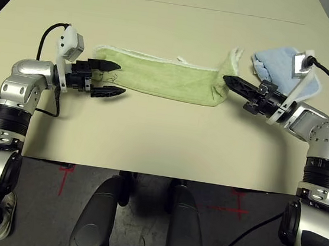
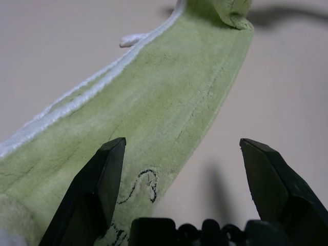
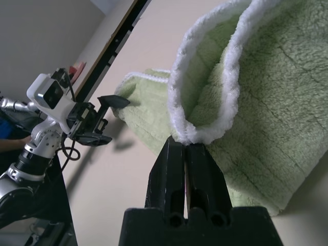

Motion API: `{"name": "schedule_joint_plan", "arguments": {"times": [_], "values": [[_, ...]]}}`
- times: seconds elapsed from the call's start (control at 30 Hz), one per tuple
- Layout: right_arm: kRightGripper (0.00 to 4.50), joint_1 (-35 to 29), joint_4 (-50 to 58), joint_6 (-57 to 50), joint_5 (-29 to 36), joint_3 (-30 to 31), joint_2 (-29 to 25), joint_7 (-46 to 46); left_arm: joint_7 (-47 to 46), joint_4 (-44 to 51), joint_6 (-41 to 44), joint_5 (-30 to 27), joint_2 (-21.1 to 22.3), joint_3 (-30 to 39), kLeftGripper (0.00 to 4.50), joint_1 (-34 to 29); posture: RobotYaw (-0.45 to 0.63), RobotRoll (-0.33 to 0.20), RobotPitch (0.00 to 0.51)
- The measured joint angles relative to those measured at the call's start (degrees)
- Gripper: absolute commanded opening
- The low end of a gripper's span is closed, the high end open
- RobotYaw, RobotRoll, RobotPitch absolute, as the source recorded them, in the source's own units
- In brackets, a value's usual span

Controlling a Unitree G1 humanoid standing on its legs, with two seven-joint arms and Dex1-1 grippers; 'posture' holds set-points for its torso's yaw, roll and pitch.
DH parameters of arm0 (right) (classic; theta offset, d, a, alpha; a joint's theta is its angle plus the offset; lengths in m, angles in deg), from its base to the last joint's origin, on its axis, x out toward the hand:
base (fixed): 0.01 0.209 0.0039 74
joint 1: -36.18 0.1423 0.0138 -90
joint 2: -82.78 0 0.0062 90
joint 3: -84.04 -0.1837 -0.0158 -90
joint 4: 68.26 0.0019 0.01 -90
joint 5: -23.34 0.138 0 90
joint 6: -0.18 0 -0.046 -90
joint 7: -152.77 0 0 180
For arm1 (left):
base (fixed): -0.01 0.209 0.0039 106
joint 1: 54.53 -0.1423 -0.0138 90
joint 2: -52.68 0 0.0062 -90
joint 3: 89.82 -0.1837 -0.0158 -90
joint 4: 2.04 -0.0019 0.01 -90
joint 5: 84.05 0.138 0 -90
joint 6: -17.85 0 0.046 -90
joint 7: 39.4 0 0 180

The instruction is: Fold the towel and set it aside.

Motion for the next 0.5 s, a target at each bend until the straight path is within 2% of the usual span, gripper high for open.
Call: {"name": "schedule_joint_plan", "arguments": {"times": [0.5], "values": [[0.06,3.18,2.09,4.19,-7.29,10.5,3.78,-0.61,-0.19,1.65,0.53,0.0,0.03,0.0,4.5,-0.35,0.06,0.0,0.25]]}}
